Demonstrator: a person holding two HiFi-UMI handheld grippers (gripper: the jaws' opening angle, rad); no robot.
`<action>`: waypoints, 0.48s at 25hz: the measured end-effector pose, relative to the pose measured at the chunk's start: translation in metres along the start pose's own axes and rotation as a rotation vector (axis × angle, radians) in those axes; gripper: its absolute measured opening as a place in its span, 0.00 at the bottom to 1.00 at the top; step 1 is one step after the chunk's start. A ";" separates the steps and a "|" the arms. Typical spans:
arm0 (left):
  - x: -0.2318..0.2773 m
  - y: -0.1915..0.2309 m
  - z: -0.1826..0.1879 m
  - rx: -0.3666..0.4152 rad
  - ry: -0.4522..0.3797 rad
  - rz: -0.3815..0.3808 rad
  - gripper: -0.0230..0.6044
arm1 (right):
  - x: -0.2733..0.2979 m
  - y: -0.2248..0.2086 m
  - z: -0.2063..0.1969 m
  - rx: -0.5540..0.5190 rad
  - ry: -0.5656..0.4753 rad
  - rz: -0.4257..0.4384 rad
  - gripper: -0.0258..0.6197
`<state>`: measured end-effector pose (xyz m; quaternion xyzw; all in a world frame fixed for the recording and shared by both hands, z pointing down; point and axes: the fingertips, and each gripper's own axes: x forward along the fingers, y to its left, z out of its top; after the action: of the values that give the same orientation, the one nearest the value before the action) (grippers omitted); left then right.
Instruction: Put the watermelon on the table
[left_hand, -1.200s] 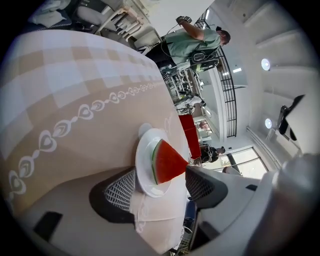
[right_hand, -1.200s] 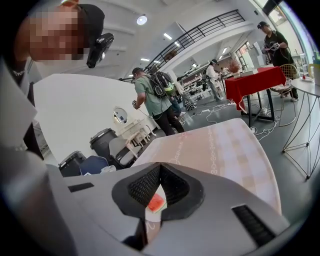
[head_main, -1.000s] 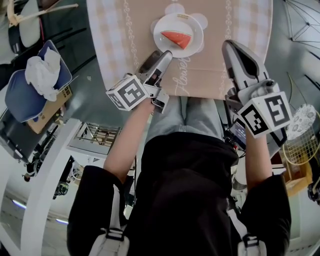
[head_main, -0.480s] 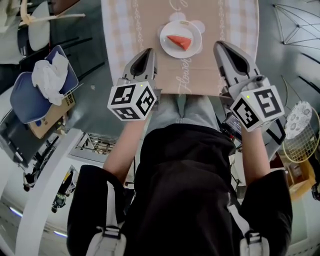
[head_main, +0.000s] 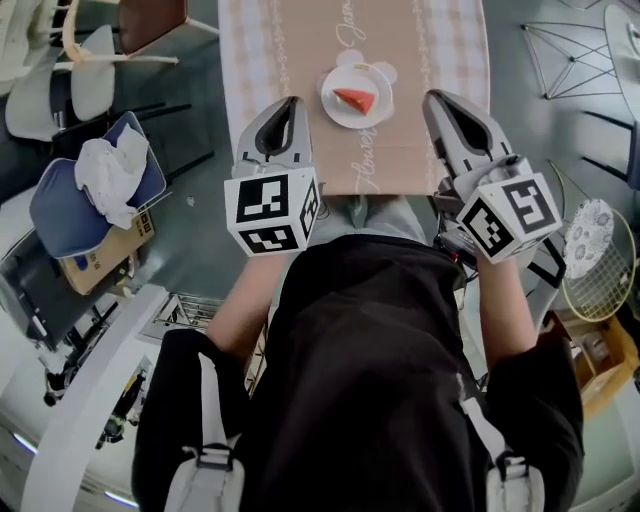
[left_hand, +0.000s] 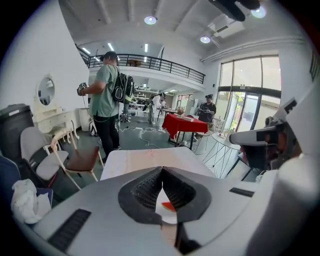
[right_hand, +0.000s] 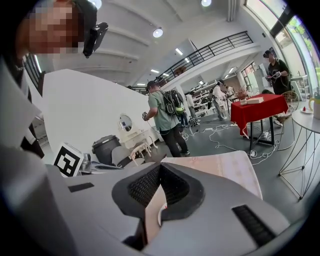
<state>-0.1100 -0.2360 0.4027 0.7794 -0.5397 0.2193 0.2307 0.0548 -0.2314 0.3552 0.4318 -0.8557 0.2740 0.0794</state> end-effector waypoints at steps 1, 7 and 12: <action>-0.004 0.000 0.006 0.016 -0.011 0.011 0.06 | -0.003 0.003 0.003 -0.004 -0.006 -0.003 0.06; -0.031 -0.004 0.035 0.046 -0.080 0.043 0.06 | -0.018 0.021 0.015 -0.015 -0.034 -0.014 0.06; -0.054 -0.005 0.045 0.055 -0.132 0.043 0.06 | -0.023 0.046 0.017 -0.034 -0.043 0.000 0.06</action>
<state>-0.1189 -0.2215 0.3340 0.7864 -0.5641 0.1869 0.1683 0.0351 -0.2022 0.3143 0.4363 -0.8617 0.2500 0.0681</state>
